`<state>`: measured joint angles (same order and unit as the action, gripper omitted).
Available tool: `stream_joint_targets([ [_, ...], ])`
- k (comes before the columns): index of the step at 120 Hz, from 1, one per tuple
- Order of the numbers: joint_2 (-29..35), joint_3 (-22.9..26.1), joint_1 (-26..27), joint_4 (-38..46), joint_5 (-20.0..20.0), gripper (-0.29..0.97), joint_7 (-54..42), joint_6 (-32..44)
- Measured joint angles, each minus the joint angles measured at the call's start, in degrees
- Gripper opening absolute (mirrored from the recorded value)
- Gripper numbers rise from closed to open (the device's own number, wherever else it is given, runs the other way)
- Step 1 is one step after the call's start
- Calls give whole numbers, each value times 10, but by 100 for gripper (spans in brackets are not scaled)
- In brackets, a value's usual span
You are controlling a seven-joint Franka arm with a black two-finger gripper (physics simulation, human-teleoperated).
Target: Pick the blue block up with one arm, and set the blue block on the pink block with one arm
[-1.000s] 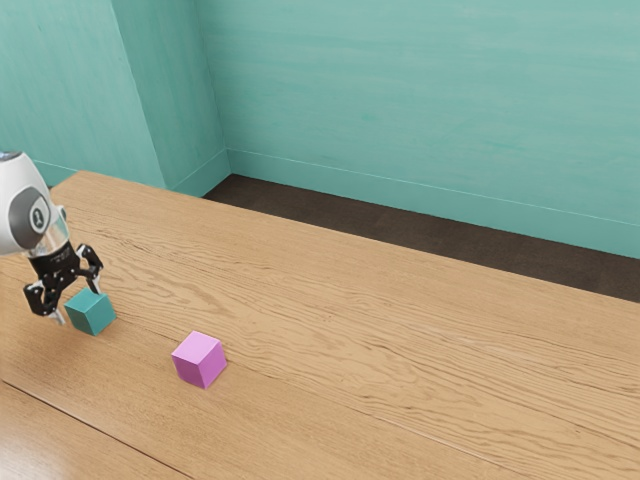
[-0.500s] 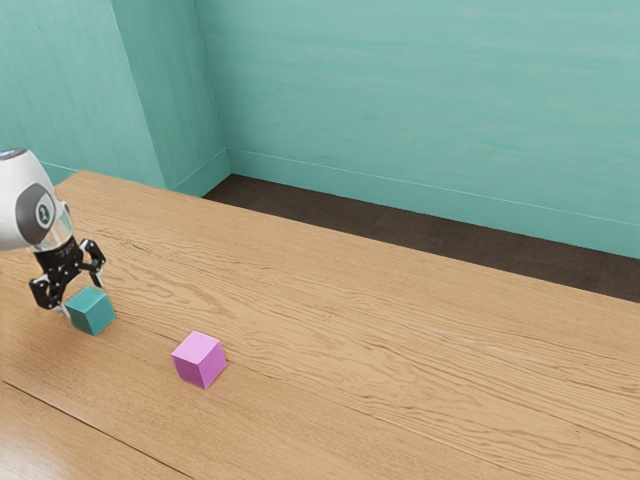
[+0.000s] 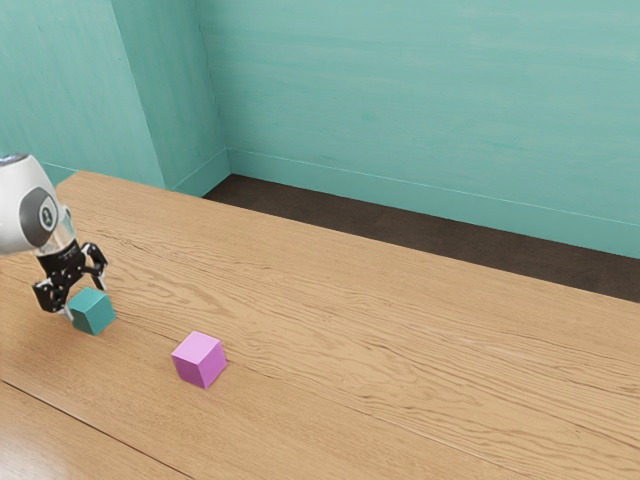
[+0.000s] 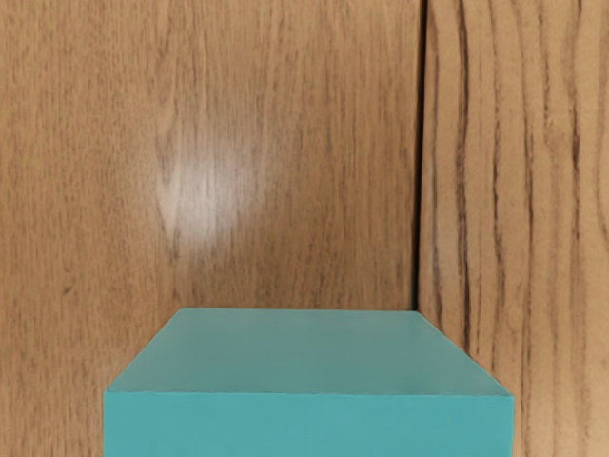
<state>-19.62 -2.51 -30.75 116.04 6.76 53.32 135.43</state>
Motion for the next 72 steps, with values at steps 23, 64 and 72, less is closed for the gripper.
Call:
stream_joint_targets([
  [23, -11, 0, -5, -3, 10, 68, -6, 1],
  [64, -12, 0, -6, -3, 23, 68, -18, 3],
  [72, -12, 0, -6, -2, 24, 68, -20, 5],
])
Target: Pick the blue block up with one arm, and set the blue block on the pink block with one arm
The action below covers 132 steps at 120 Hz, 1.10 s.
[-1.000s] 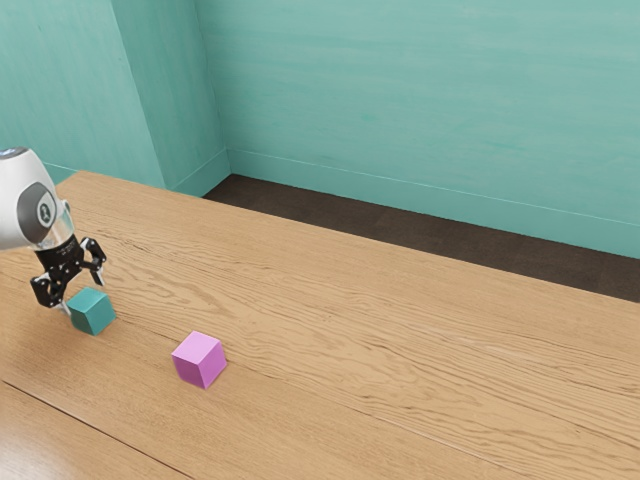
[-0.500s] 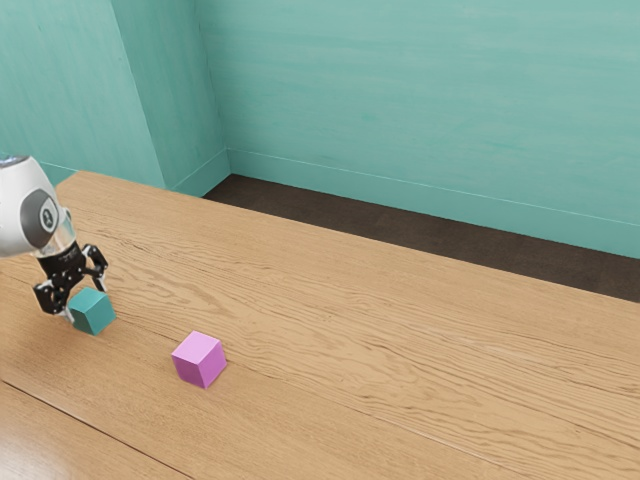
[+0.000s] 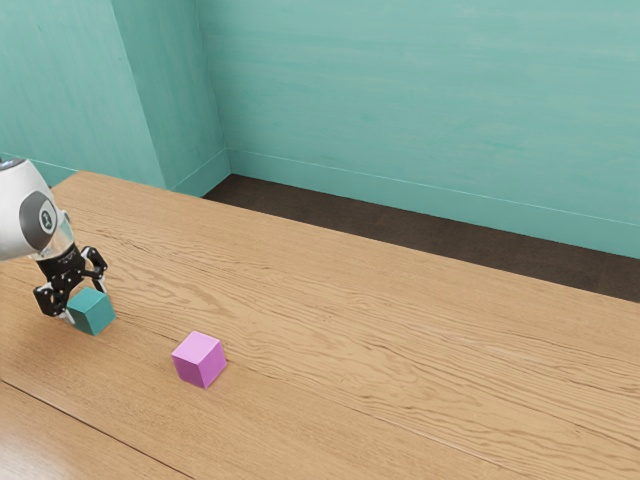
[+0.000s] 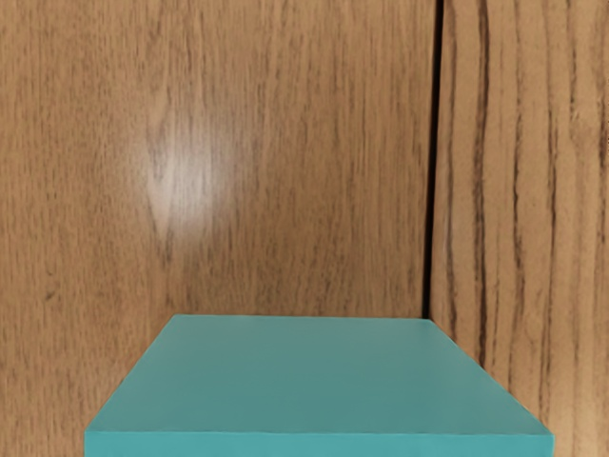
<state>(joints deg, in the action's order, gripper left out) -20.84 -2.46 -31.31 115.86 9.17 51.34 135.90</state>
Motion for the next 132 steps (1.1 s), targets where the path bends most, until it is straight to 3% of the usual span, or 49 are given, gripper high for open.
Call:
stream_joint_targets([
  [85, -5, 5, 0, 9, 28, 68, -25, 21],
  [109, -4, 5, 0, 9, 39, 39, -29, 22],
  [132, 15, 5, 7, 18, 37, 31, -26, 22],
])
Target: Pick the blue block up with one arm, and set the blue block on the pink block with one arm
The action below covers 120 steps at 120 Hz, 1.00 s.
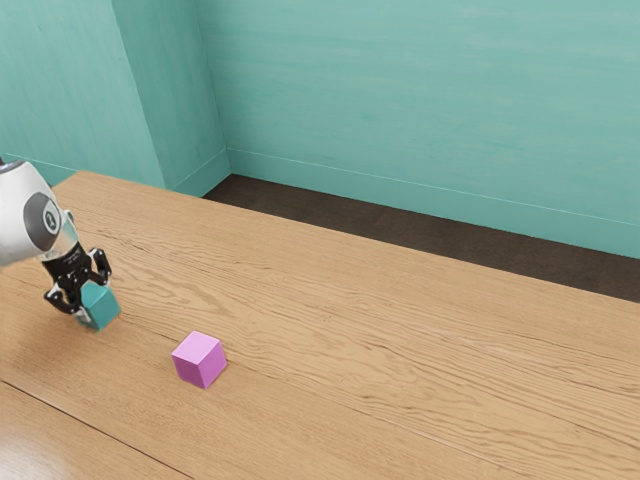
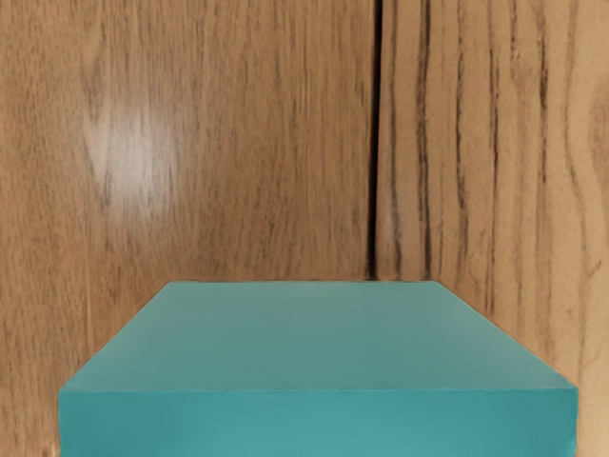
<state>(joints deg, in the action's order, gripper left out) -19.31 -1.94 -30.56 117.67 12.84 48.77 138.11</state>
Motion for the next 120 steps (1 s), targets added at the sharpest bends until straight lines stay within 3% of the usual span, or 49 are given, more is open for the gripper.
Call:
stream_joint_targets([
  [16, 80, 0, 24, 38, -5, 31, 4, -2],
  [30, 169, 0, 82, 80, -7, 30, 9, -5],
  [69, 222, 6, 247, 98, -7, 31, 42, -11],
  [96, 281, 7, 229, 154, -7, 31, 73, -22],
  [120, 314, 15, 254, 194, -6, 31, 119, -48],
])
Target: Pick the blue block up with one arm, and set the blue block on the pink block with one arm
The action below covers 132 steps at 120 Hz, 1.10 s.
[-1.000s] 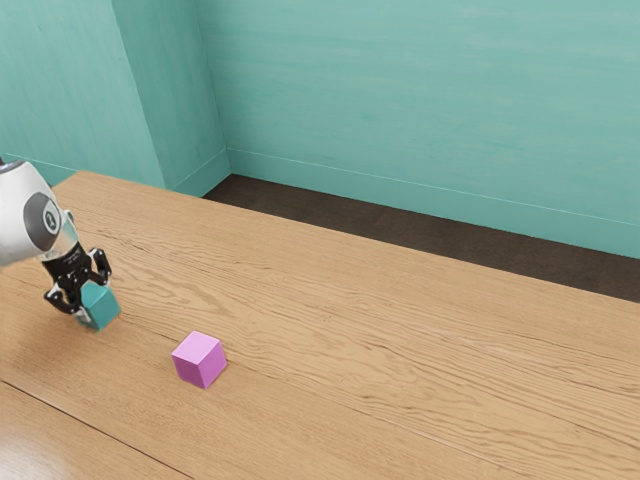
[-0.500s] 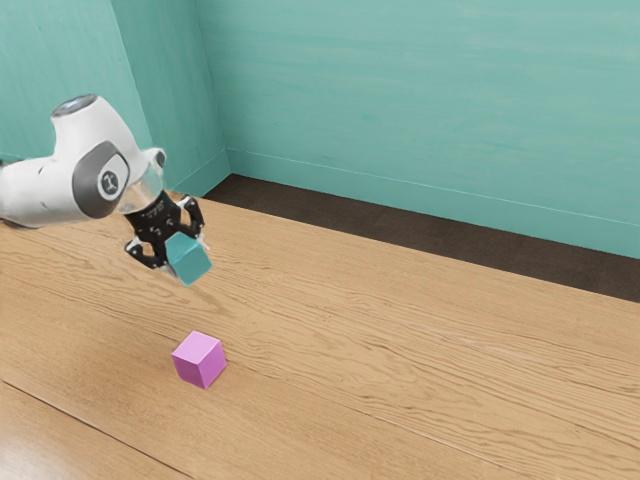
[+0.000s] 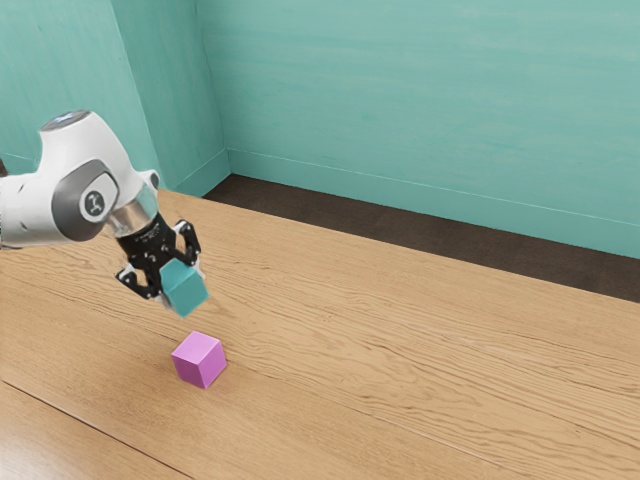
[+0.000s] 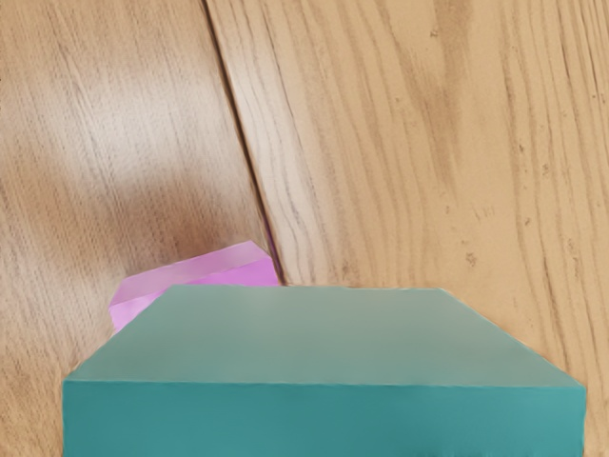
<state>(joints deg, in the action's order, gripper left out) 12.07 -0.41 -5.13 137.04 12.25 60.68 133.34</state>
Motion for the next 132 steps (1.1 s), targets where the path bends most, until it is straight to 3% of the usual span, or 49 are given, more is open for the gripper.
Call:
stream_joint_targets([
  [132, -94, 4, 1, 0, 1, 31, 185, -8],
])
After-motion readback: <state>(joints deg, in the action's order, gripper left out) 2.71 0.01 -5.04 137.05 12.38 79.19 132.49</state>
